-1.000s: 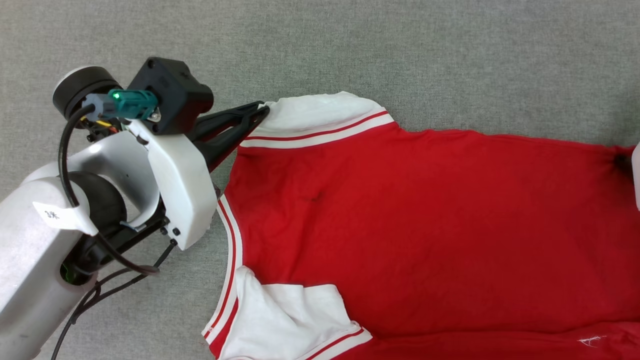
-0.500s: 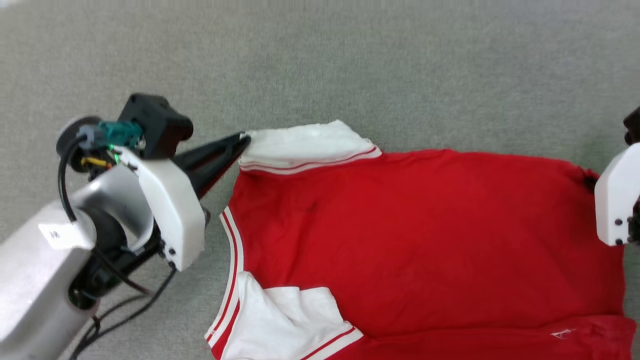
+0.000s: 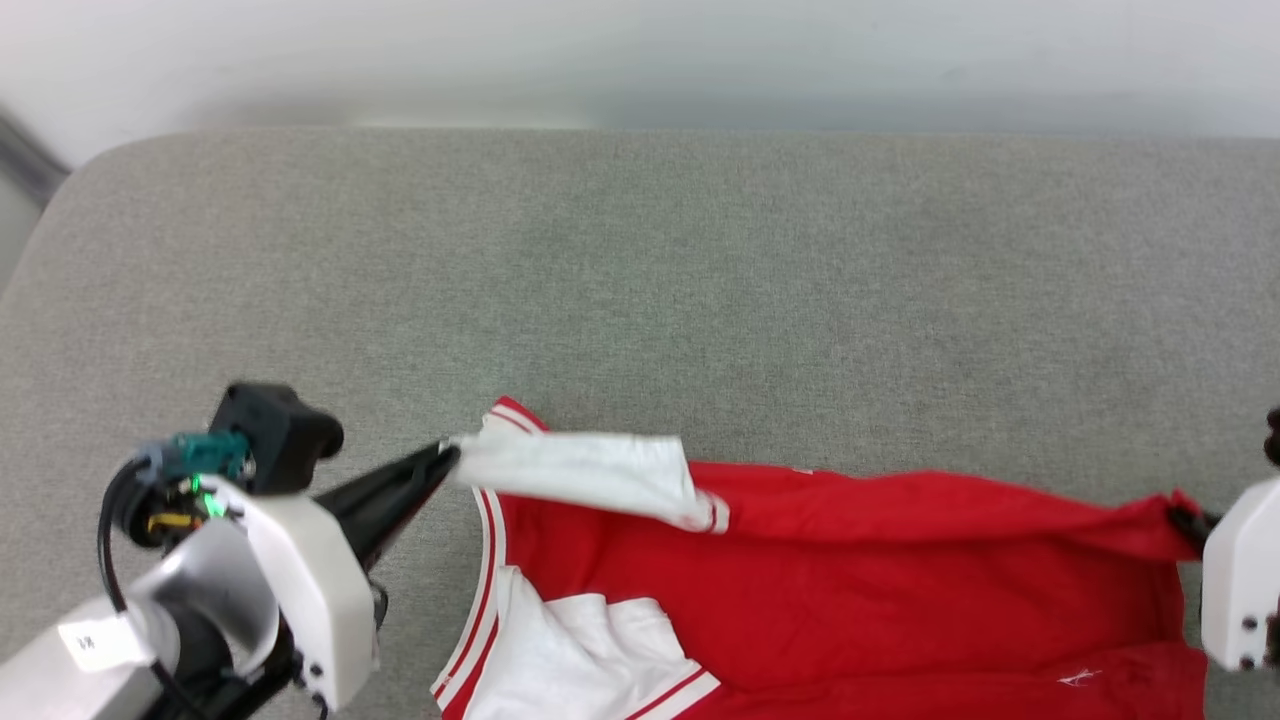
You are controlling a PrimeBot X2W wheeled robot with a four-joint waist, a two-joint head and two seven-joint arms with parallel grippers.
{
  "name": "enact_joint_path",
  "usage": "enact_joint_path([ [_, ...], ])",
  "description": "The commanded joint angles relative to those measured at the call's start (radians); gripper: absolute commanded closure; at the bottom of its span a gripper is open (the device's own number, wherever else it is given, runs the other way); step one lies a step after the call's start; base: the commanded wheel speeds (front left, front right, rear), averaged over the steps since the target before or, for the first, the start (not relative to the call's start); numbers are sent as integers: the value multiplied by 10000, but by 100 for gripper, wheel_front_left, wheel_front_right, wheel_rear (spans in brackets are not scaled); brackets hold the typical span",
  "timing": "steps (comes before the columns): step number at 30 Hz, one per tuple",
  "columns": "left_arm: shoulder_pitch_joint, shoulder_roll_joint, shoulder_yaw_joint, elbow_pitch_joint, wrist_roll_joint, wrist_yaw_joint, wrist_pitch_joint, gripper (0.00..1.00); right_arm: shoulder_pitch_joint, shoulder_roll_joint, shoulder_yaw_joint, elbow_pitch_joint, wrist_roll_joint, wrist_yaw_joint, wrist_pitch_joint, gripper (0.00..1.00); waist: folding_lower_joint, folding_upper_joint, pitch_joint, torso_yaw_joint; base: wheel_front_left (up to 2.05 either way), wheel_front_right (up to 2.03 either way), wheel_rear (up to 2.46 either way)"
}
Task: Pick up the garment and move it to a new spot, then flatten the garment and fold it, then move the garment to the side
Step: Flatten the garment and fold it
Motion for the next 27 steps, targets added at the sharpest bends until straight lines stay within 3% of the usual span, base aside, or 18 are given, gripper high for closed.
enact_joint_path([
  [1, 365, 98, 19, -118, -64, 115, -112, 100, 387, 7, 3, -263, 12, -3, -77, 100, 1, 0, -117, 55, 0, 0, 0],
  [6, 1502, 499, -23, -418, -339, 480, -302, 100, 1611, 105, -90, -849, 153, -3, -183, 100, 1, 0, -148, 98, 0, 0, 0],
  [12, 2511, 759, -365, -230, -402, 613, -346, 100, 2345, -58, -190, -781, 92, -5, -163, 100, 1, 0, -55, 127, 0, 0, 0],
  [27, 2442, -440, -1551, 1713, -33, -128, -334, 100, 2468, -304, 201, -73, 393, -5, 112, 100, 1, 0, 219, 115, 0, 0, 0],
])
